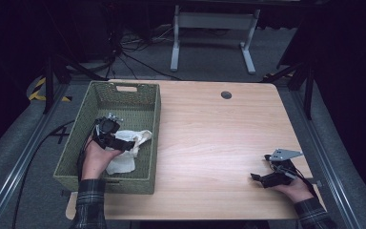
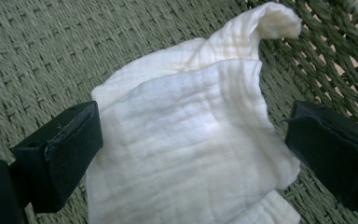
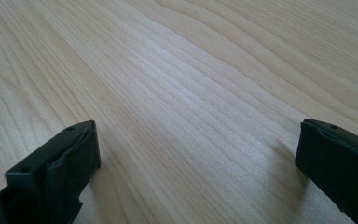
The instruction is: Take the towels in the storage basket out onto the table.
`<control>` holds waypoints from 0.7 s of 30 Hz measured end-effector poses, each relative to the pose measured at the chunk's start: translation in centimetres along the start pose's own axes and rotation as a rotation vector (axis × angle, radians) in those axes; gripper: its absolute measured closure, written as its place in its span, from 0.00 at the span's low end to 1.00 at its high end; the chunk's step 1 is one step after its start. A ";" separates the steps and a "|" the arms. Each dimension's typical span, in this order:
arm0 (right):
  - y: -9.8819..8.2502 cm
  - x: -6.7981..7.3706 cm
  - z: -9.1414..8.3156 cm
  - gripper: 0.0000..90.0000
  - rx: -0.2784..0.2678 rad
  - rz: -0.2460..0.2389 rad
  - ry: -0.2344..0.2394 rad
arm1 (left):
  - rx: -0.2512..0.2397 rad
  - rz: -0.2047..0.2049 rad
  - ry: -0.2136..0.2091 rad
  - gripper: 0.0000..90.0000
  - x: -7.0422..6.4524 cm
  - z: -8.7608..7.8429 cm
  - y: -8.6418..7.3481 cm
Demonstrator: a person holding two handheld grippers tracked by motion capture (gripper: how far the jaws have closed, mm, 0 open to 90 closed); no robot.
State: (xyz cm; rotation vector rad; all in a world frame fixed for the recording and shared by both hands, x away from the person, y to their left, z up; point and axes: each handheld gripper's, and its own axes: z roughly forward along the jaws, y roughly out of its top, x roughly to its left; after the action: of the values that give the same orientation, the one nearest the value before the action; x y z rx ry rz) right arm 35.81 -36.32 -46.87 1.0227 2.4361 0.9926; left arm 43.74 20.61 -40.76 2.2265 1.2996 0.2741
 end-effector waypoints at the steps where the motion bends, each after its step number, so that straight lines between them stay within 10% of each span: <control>1: 0.0 0.0 0.0 0.00 0.000 0.000 0.000 | 0.013 -0.011 -0.012 0.05 0.0 0.1 -0.1; 21: 0.0 0.0 0.0 0.00 0.000 -0.003 0.003 | 0.183 0.007 0.022 0.04 -0.6 2.6 -0.4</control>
State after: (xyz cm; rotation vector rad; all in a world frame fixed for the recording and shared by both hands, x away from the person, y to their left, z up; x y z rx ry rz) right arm 35.81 -36.32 -46.87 1.0180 2.4393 0.9936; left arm 44.23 19.36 -43.06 2.3861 1.3775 0.1887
